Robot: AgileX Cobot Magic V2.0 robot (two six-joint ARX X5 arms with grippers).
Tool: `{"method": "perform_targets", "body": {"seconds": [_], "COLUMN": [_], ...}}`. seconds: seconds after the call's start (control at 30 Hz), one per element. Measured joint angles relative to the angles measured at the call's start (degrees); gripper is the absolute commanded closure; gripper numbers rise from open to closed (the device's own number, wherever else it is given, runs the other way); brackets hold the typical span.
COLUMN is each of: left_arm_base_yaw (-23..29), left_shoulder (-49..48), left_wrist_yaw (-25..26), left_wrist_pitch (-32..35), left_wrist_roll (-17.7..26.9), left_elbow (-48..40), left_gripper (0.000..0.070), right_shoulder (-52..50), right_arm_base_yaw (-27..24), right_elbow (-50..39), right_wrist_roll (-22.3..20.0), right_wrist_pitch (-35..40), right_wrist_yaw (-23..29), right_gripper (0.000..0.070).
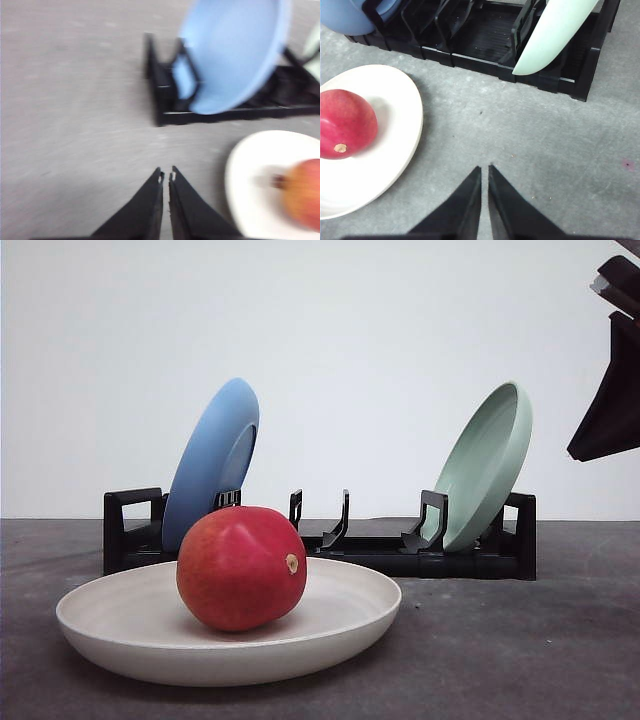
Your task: Place pomegranate in white plate
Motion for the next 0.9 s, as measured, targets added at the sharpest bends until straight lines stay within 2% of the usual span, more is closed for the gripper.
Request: {"method": "perform_targets", "body": {"seconds": [0.1, 0.3, 0.5, 0.63, 0.9], "left_arm_base_yaw": [3.7, 9.7, 13.3, 13.9, 13.7], "left_shoulder": [-4.4, -13.4, -21.6, -25.3, -25.4], "left_wrist_yaw": [0.0, 0.0, 0.0, 0.0, 1.7], "left_wrist_pitch": [1.2, 8.1, 8.4, 9.6, 13.4], "left_wrist_roll": [0.3, 1.0, 1.6, 1.8, 3.9], "left_elbow": [-4.2, -12.8, -17.5, -20.4, -22.7], "left_gripper": [0.07, 0.07, 0.07, 0.07, 0.07], "right_shoulder": [0.0, 0.0, 0.0, 0.0, 0.0], "right_arm_base_yaw": [0.0, 0.0, 0.0, 0.0, 0.0], "right_elbow": [0.0, 0.0, 0.0, 0.0, 0.0], "right_wrist_roll": [0.0, 0.0, 0.0, 0.0, 0.0], "right_wrist_pitch": [0.0, 0.0, 0.0, 0.0, 0.1], "right_wrist_yaw": [0.0, 0.0, 0.0, 0.0, 0.0], "right_gripper": [0.0683, 0.0683, 0.0682, 0.0683, 0.0683]}}
